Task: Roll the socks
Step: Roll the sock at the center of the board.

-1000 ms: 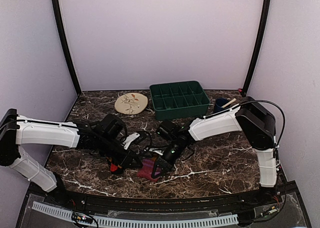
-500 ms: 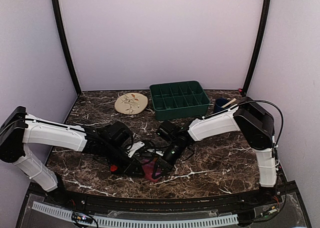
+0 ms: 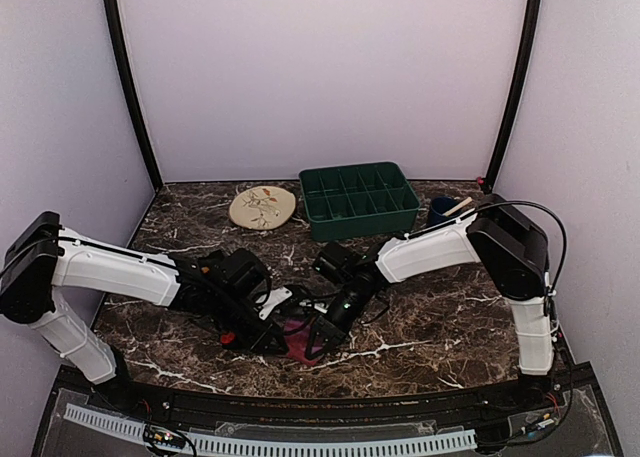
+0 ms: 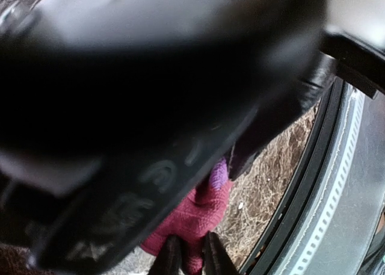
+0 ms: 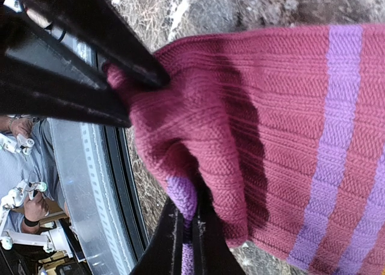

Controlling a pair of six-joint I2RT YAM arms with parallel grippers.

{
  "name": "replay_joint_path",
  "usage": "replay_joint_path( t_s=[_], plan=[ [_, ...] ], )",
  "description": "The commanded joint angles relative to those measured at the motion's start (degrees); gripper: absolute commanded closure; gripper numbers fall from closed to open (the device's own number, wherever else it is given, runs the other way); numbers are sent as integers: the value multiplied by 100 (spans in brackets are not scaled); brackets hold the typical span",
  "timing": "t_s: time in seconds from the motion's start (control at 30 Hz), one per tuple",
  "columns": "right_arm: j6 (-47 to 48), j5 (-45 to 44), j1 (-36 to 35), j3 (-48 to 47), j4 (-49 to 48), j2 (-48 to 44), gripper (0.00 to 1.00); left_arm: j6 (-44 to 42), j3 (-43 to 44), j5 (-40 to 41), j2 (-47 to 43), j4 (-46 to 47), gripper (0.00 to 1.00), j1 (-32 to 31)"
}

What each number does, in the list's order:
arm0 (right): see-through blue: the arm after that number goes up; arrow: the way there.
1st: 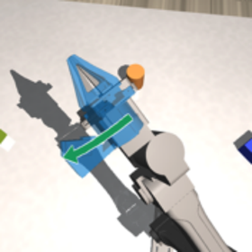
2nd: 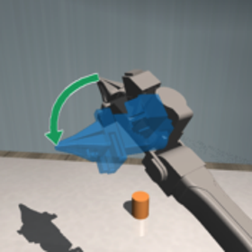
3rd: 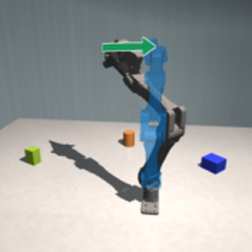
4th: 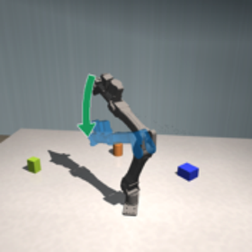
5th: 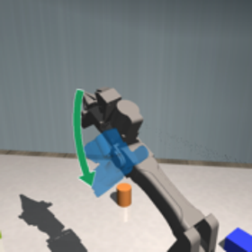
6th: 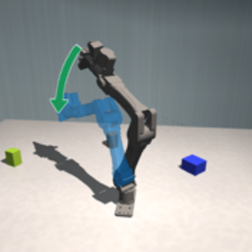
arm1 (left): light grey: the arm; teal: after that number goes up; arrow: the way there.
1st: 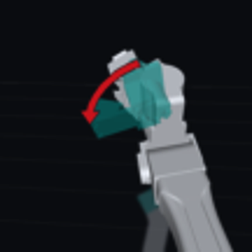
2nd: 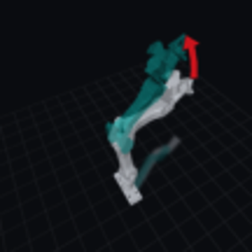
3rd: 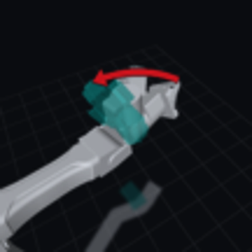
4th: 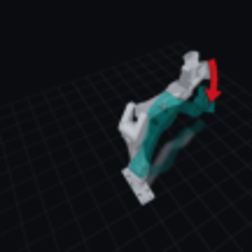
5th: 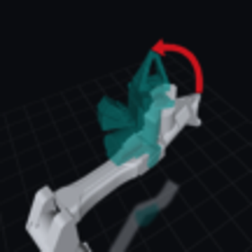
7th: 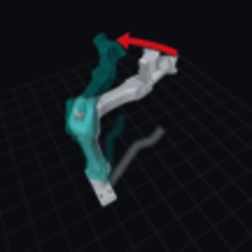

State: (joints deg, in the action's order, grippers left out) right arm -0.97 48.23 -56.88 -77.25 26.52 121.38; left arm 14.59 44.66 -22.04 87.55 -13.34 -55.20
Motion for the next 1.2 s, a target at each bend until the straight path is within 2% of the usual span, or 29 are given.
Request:
replay_joint_path(
  t_s=[0.0, 0.1, 0.2, 0.37, 0.6, 0.87, 1.03, 1.17],
  plan=[
    [21, 74, 53, -73, 4, 26, 100, -71, -109, -147, 129, 82, 91, -43],
    [-12, 51, 59, -47, -6, 21, 100, -15, -186, -277, 162, 210, 100, -52],
    [-101, 35, 84, 43, -64, 2, 99, 54, -252, -396, 172, 317, 100, -52],
    [-368, 110, 203, 342, -468, -114, 85, 220, -283, -530, 217, 365, 100, -52],
    [-814, 236, 417, 762, -1071, -289, 76, 411, -257, -617, 369, 288, 100, -44],
    [-1140, 249, 596, 1103, -1543, -466, 74, 686, -213, -379, 493, 153, 100, 49],
    [-1264, 216, 631, 1341, -1749, -527, 73, 921, -293, -165, 264, 180, 100, 338],
    [-1351, 160, 652, 1427, -1896, -585, 73, 1035, -385, -322, 28, 389, 100, 542]
  ],
)
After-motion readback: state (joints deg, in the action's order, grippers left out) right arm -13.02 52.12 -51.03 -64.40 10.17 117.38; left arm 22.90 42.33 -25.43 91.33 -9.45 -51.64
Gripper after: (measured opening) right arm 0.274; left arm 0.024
